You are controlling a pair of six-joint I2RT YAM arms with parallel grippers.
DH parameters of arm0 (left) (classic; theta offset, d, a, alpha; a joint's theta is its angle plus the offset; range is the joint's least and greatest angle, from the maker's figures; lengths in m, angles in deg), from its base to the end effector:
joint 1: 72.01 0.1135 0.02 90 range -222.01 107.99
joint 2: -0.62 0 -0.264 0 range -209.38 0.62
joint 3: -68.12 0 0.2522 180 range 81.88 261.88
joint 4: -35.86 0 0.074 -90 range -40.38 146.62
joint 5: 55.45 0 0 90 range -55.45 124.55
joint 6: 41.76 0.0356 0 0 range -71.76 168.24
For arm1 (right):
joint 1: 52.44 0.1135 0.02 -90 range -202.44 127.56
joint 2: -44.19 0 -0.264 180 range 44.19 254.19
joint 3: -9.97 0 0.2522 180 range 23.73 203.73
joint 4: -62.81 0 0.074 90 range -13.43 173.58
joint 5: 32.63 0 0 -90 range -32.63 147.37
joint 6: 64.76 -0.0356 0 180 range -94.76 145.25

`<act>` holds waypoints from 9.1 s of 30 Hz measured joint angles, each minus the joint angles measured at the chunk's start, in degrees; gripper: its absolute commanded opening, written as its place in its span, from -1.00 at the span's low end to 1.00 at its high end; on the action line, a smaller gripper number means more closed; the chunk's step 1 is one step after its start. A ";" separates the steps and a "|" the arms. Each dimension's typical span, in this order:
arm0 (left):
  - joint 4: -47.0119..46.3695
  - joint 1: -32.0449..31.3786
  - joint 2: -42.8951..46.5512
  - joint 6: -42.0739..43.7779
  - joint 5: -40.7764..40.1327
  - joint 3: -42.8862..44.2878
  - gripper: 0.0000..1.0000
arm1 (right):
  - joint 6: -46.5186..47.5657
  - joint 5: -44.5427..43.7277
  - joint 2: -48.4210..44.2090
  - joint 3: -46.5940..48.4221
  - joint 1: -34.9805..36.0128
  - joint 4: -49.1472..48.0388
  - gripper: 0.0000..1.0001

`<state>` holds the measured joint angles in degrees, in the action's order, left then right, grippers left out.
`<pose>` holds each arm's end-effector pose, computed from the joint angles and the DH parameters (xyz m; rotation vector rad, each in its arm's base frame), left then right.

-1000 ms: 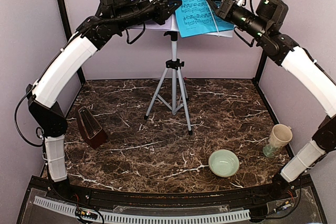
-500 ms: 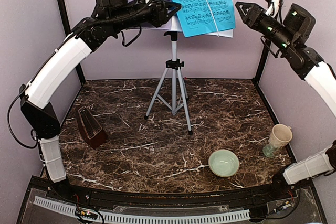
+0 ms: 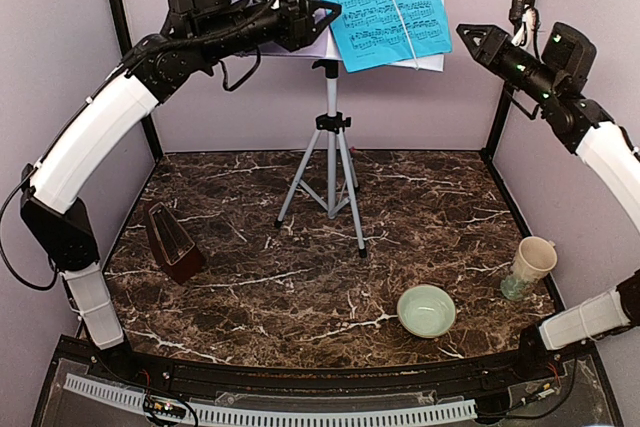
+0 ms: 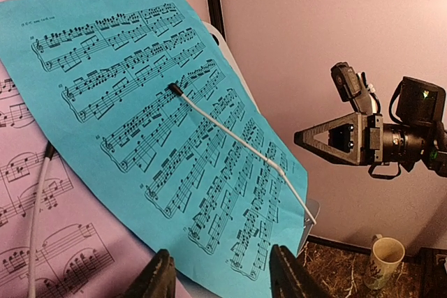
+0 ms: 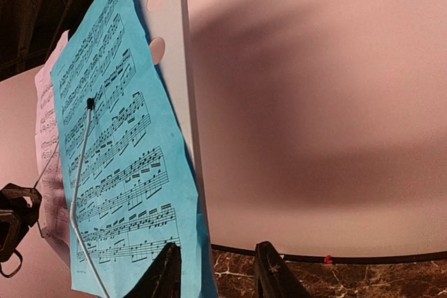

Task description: Set up the instrument practice props

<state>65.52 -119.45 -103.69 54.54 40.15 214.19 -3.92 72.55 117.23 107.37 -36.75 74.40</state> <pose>0.2547 -0.2825 0.5602 0.7032 1.2018 -0.6677 0.2655 0.0843 0.4940 -0.0671 1.4039 0.8329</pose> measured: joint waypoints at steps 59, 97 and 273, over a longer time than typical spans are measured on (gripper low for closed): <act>-2.25 -6.47 9.42 -6.67 -11.74 -19.61 0.11 | -9.05 10.49 0.59 -5.33 -0.26 -6.36 -1.00; 8.24 -5.35 -3.17 -20.13 -16.94 1.07 -0.32 | -7.98 9.11 0.55 -5.33 1.42 -6.84 -1.00; 27.45 -15.06 6.05 -60.33 -37.97 -50.84 -0.13 | 0.07 4.61 -9.68 -38.16 6.14 -8.94 0.90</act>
<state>92.97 -134.51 -97.64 -5.78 2.19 163.35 -3.86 77.16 107.54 69.21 -30.61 65.46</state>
